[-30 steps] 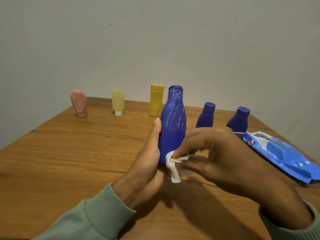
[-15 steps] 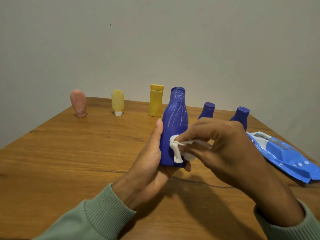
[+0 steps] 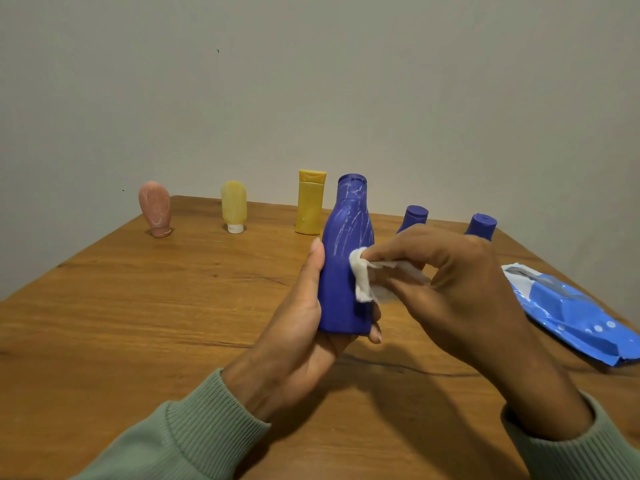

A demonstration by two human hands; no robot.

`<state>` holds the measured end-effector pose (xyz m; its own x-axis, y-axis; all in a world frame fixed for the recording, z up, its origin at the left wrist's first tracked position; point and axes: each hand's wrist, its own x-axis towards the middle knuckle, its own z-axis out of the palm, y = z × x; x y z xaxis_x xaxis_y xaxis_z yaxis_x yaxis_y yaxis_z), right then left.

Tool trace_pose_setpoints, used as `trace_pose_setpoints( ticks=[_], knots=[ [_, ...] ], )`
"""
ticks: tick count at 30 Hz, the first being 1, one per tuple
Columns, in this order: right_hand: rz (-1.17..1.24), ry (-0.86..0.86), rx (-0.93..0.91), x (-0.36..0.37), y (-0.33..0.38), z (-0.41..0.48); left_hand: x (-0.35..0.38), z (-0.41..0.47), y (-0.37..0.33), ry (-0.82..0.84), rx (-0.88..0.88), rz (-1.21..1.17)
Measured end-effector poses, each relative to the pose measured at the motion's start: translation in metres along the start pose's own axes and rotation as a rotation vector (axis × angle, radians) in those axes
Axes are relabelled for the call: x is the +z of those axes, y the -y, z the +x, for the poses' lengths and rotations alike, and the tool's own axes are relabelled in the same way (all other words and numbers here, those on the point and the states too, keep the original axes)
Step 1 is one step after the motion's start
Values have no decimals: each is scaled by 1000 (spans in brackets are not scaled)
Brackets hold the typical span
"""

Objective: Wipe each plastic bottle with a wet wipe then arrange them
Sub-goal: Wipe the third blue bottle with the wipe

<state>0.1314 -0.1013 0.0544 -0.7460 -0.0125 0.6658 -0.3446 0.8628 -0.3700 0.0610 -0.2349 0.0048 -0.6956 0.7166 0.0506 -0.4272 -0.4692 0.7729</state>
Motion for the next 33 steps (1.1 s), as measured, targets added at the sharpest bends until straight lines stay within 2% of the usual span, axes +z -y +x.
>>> trace_pose_setpoints(
  ticks=[3,8,12,17,22,27,31,33],
  knots=[
    [40,102,-31,0,4,-2,0,1,0,-2,1,25],
    [-39,-85,-47,9,0,-2,-3,2,2,11,-2,3],
    [25,48,-55,6,3,-2,-6,4,5,-19,-17,16],
    [-46,-85,-69,10,1,-1,-7,3,7,-38,12,132],
    [5,51,-77,8,4,-2,-9,4,8,-100,32,210],
    [-97,-87,-78,13,0,-3,-7,3,7,-52,37,218],
    [-26,-20,-89,9,2,-1,-7,2,7,-35,45,278],
    [-38,-65,-86,9,1,-1,-7,1,7,-24,41,313]
  ],
)
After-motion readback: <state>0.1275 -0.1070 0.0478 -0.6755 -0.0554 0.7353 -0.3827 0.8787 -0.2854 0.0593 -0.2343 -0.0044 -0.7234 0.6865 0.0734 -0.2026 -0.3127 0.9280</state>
